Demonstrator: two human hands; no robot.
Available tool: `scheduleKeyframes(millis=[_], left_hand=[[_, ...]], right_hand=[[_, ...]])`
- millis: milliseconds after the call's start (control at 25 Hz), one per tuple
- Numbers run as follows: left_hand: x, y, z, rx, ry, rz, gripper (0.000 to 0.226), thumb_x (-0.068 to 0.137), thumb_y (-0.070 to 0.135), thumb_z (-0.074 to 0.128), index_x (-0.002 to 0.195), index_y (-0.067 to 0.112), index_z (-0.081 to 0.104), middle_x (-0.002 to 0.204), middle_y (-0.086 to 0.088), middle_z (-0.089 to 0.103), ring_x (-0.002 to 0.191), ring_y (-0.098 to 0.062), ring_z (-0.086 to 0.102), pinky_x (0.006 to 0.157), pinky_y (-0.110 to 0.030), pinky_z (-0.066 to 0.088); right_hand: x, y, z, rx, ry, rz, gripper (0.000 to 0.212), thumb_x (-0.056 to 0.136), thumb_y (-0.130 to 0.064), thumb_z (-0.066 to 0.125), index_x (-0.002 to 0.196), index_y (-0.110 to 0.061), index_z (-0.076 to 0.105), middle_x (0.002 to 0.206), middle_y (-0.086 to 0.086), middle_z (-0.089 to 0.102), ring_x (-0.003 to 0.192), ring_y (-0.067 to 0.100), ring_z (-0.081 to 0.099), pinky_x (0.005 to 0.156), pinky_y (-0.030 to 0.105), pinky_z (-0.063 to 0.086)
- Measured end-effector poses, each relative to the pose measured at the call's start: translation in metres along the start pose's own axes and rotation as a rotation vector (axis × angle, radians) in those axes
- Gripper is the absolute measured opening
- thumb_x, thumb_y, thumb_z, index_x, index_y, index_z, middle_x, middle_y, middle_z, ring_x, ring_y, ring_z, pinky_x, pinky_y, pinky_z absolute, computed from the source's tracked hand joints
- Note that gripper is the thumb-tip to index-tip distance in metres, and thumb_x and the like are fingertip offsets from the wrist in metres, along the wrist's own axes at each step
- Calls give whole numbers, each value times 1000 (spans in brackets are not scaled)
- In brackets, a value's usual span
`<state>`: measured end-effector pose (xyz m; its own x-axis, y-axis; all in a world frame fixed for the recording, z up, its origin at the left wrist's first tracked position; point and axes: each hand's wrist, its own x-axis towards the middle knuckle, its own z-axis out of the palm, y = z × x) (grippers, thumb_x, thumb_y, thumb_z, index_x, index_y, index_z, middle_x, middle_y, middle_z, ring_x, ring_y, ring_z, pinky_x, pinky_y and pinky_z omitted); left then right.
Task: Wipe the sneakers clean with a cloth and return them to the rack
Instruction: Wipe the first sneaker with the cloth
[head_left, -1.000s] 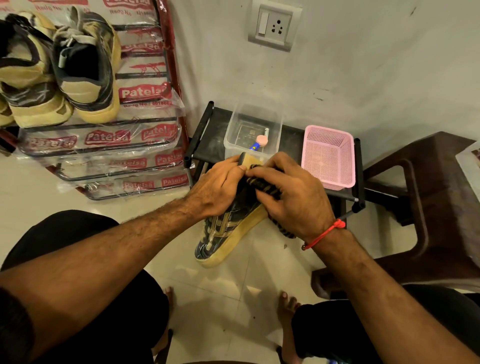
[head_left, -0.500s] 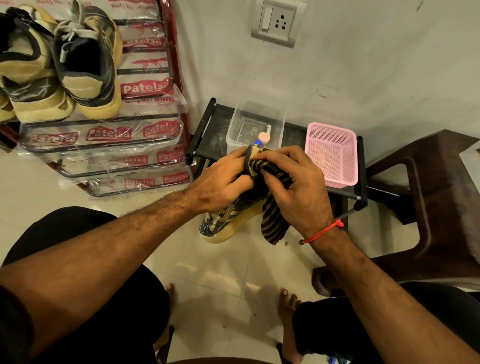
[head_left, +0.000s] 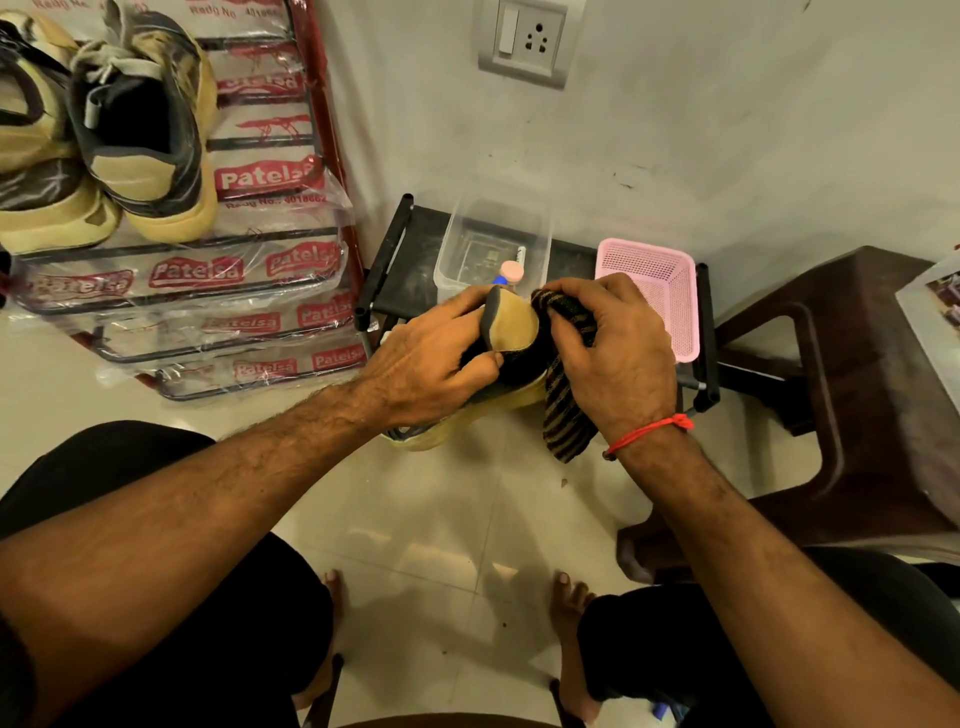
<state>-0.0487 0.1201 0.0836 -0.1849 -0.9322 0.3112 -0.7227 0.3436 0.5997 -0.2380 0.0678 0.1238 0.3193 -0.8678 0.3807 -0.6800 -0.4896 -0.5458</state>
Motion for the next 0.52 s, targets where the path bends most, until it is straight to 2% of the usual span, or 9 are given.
scheduleKeyframes(millis=[120, 200, 320, 440, 520], left_hand=[[1, -2, 3, -13, -27, -35, 53, 95, 42, 40, 132, 9, 60, 139, -4, 53, 112, -18, 58, 87, -45, 56], [0, -6, 6, -83, -23, -91, 51, 96, 43, 38, 129, 11, 60, 135, -2, 51, 110, -18, 58, 90, -45, 55], [3, -12, 6, -222, 67, -174, 47, 98, 39, 39, 132, 14, 58, 133, -2, 52, 116, -18, 57, 99, -45, 52], [8, -14, 2, -327, 167, -224, 52, 98, 41, 38, 137, 11, 56, 133, -8, 56, 122, -16, 56, 107, -38, 47], [10, -13, 1, -385, 171, -229, 51, 98, 40, 38, 137, 12, 55, 132, -8, 57, 122, -15, 56, 107, -34, 47]], right_hand=[[-2, 1, 2, -84, 1, 19, 27, 92, -30, 65, 118, -22, 69, 102, 2, 56, 82, 14, 53, 68, 35, 54], [-6, -3, 4, -41, 23, -2, 26, 90, -26, 67, 113, -16, 68, 102, 5, 57, 81, 14, 53, 68, 35, 54], [-17, -15, 13, 59, 23, -116, 30, 87, -29, 62, 110, -10, 68, 101, 8, 58, 83, 20, 59, 68, 38, 57], [-27, -23, 18, 8, -49, -255, 39, 87, -38, 53, 112, -12, 67, 103, 7, 58, 82, 23, 62, 63, 39, 59], [-24, -20, 15, -7, -24, -273, 39, 88, -37, 54, 115, -12, 68, 103, 8, 58, 81, 21, 62, 62, 36, 59]])
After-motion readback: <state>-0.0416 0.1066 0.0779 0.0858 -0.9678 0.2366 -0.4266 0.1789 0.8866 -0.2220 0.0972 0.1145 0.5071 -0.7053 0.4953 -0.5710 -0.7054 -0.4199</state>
